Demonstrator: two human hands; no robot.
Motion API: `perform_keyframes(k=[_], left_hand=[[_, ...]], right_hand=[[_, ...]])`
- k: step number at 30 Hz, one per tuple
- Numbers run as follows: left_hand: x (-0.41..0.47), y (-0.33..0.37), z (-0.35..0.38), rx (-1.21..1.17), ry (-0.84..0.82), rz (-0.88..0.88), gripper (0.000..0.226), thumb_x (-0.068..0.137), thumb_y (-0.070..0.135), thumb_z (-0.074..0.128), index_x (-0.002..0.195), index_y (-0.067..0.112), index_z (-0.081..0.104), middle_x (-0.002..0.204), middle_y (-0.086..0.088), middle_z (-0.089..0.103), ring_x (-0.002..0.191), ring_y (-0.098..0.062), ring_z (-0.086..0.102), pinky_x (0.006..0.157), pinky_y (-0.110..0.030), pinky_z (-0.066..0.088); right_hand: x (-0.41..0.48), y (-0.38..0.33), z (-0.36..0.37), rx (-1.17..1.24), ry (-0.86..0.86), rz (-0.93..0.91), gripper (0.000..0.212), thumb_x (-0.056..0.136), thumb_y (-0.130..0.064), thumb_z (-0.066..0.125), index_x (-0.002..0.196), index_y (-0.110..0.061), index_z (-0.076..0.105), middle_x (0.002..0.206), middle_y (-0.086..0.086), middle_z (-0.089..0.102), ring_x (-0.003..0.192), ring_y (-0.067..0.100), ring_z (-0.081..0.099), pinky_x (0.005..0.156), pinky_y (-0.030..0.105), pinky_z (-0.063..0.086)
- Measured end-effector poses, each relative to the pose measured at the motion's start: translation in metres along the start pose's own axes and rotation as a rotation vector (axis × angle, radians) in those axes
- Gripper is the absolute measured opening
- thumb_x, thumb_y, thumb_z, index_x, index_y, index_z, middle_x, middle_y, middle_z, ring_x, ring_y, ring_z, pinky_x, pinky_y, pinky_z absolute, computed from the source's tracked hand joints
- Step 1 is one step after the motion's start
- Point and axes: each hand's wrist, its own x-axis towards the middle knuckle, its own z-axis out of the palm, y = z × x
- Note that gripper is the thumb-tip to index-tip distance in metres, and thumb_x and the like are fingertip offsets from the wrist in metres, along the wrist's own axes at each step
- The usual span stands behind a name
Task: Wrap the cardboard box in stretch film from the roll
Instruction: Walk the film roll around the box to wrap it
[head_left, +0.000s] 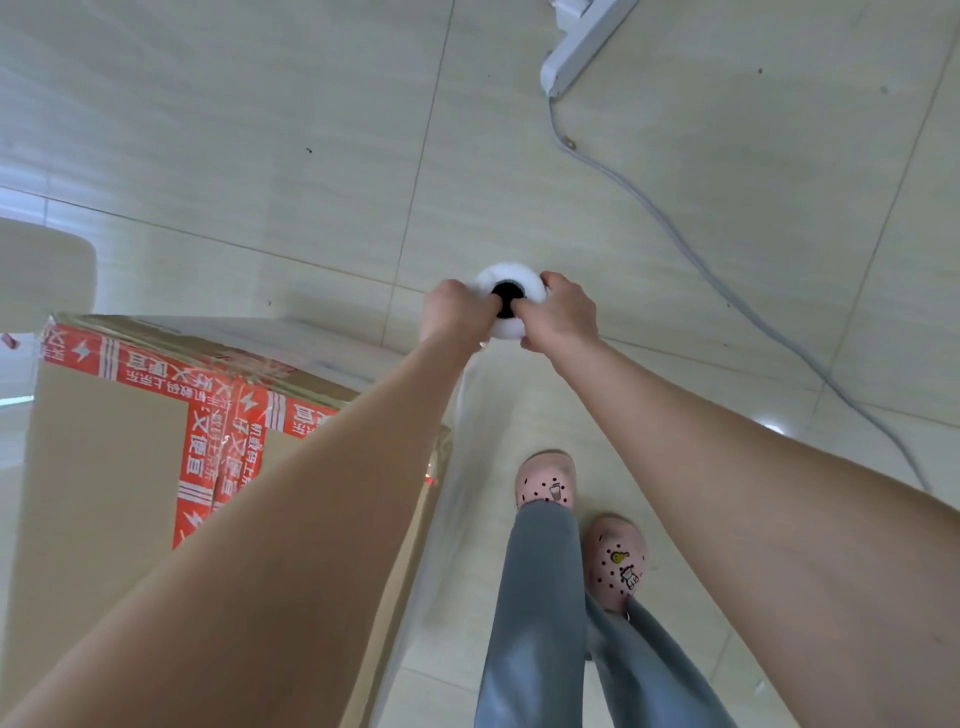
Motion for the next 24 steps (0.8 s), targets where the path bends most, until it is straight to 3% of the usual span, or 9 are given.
perform_keyframes(k=[3,5,8,12,15,17,20,24], left_hand=[[0.002,0.003,-0.004,0.278,0.013,0.114,0.022,0.084,0.028,0.058,0.092,0.007,0.056,0.087,-0.007,0.063,0.077,-0.026,0.059,0.054,-0.031,0.043],[0.003,0.010,-0.004,0.406,0.015,0.228,0.024,0.085,0.021,0.056,0.107,0.012,0.054,0.096,-0.006,0.061,0.085,-0.026,0.056,0.059,-0.029,0.038],[0.006,0.022,-0.003,0.507,-0.008,0.315,0.048,0.084,0.014,0.054,0.131,0.023,0.050,0.114,-0.005,0.062,0.104,-0.027,0.059,0.073,-0.032,0.046],[0.012,0.039,-0.005,0.555,-0.019,0.266,0.022,0.075,0.009,0.050,0.093,0.014,0.063,0.085,-0.004,0.061,0.083,-0.028,0.061,0.059,-0.028,0.039],[0.022,0.044,-0.011,0.491,0.002,0.211,0.013,0.077,0.009,0.049,0.083,0.014,0.059,0.078,-0.002,0.058,0.075,-0.025,0.057,0.057,-0.028,0.037],[0.028,0.043,-0.014,0.391,0.048,0.175,0.011,0.079,0.009,0.052,0.085,0.014,0.060,0.079,-0.002,0.057,0.072,-0.023,0.053,0.058,-0.028,0.037],[0.033,0.038,-0.022,0.225,0.135,0.076,0.015,0.080,0.013,0.057,0.094,0.013,0.061,0.081,-0.002,0.057,0.074,-0.022,0.053,0.061,-0.027,0.038],[0.043,0.029,-0.043,-0.001,0.224,-0.108,0.021,0.080,0.023,0.062,0.095,0.009,0.060,0.088,-0.008,0.067,0.078,-0.028,0.065,0.068,-0.037,0.056]], right_hand=[[0.004,-0.007,-0.001,-0.043,-0.022,0.007,0.023,0.079,-0.011,0.054,0.100,-0.006,0.059,0.096,0.011,0.065,0.090,0.033,0.064,0.078,0.048,0.055],[0.007,-0.010,-0.001,-0.070,-0.037,0.011,0.021,0.078,-0.009,0.052,0.098,-0.006,0.059,0.095,0.011,0.065,0.089,0.033,0.064,0.077,0.048,0.056],[0.013,-0.013,-0.004,-0.129,-0.068,-0.006,0.017,0.076,-0.008,0.049,0.091,-0.008,0.059,0.088,0.010,0.064,0.085,0.034,0.065,0.076,0.047,0.056],[0.024,-0.018,-0.009,-0.231,-0.098,-0.040,0.010,0.077,-0.010,0.049,0.082,-0.016,0.056,0.075,0.003,0.059,0.078,0.031,0.065,0.063,0.035,0.052],[0.034,-0.033,-0.014,-0.325,-0.113,-0.071,0.006,0.076,-0.014,0.052,0.079,-0.018,0.055,0.068,0.001,0.057,0.073,0.028,0.062,0.052,0.027,0.039],[0.039,-0.044,-0.016,-0.394,-0.110,-0.091,0.005,0.075,-0.017,0.055,0.079,-0.019,0.057,0.069,-0.001,0.057,0.073,0.026,0.058,0.055,0.027,0.037],[0.044,-0.059,-0.012,-0.447,-0.086,-0.135,0.016,0.074,-0.022,0.059,0.089,-0.021,0.062,0.083,-0.001,0.064,0.082,0.026,0.060,0.062,0.028,0.040],[0.051,-0.080,0.010,-0.428,-0.103,-0.180,0.036,0.077,-0.027,0.061,0.112,-0.025,0.057,0.106,-0.001,0.065,0.095,0.025,0.060,0.068,0.027,0.039]])
